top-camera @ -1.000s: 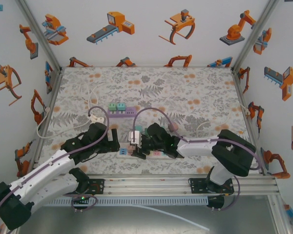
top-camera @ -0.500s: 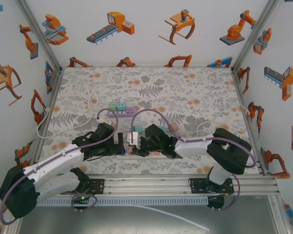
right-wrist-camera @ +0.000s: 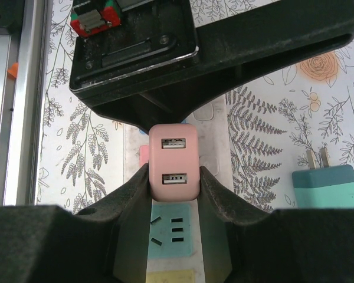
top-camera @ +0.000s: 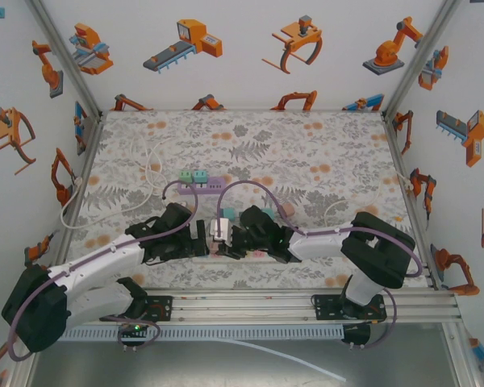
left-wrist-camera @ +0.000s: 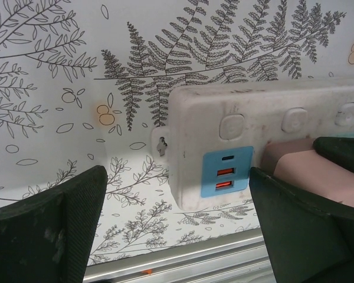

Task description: Pull the plug off the socket

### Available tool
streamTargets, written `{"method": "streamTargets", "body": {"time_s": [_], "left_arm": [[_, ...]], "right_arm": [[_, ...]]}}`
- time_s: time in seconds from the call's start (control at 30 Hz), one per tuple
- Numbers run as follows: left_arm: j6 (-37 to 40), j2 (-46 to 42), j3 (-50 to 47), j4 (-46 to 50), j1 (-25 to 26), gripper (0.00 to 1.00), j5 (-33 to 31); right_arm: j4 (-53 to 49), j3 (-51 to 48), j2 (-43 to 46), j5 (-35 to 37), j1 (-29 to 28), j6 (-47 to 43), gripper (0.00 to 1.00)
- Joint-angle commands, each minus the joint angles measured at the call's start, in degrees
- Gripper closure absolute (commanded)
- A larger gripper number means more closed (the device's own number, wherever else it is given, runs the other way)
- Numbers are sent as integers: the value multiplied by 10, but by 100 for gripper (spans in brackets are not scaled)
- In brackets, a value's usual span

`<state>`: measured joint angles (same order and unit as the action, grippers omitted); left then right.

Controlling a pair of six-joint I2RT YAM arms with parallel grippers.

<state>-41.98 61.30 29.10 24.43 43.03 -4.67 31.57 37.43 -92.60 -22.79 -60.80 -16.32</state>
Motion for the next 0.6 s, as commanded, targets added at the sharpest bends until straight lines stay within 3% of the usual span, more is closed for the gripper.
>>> {"method": "streamTargets", "body": {"time_s": [0.0, 0.57], "left_arm": [[-6, 15, -11, 35, -1, 3, -19], [-16, 17, -18, 43, -1, 3, -34]], "right_arm": [[67, -3, 12, -22, -3, 10, 74], [139, -31, 31, -31, -3, 23, 77]]}}
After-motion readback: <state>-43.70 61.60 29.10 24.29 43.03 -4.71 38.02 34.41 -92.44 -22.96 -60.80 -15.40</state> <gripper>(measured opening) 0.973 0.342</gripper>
